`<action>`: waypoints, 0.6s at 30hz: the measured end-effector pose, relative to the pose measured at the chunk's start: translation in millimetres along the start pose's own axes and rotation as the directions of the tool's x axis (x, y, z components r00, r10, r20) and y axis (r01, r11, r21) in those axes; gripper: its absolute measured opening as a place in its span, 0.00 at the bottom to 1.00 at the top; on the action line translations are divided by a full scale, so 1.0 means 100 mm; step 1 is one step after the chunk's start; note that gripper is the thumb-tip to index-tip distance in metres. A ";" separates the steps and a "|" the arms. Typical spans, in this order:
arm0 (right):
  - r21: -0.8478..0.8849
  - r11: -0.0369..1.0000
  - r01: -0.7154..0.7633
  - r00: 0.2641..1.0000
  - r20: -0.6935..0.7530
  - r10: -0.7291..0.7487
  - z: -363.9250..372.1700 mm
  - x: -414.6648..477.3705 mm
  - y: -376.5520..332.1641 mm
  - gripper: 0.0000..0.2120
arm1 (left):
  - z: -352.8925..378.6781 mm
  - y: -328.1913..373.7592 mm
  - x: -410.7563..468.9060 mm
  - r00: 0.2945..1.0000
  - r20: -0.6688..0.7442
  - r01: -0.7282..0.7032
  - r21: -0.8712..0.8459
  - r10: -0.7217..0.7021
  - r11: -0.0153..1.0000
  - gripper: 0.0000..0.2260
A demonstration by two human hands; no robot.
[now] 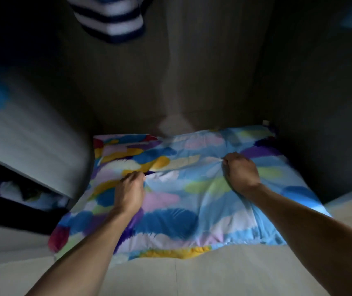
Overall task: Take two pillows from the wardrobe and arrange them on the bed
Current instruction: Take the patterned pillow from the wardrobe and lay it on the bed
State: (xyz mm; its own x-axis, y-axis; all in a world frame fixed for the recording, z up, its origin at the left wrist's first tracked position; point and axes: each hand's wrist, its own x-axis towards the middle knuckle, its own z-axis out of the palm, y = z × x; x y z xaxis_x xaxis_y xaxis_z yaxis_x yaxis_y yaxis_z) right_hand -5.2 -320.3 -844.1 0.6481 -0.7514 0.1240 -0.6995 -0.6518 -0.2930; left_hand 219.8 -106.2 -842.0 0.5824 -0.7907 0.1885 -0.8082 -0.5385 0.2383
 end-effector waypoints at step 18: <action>-0.100 0.992 0.079 0.974 0.218 -0.056 -3.75 -1.53 -1.02 0.09 | -3.70 1.22 -1.24 0.965 0.264 -0.057 0.243 -0.009 0.968 0.07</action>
State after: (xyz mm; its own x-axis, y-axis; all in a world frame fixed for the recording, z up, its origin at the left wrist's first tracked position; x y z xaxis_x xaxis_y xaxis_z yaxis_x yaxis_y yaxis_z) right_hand -145.7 -177.1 -477.8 0.7360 -0.6734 -0.0693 -0.6728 -0.7162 -0.1857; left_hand 80.6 34.0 -483.8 0.5463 -0.8345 -0.0716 -0.8371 -0.5469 -0.0116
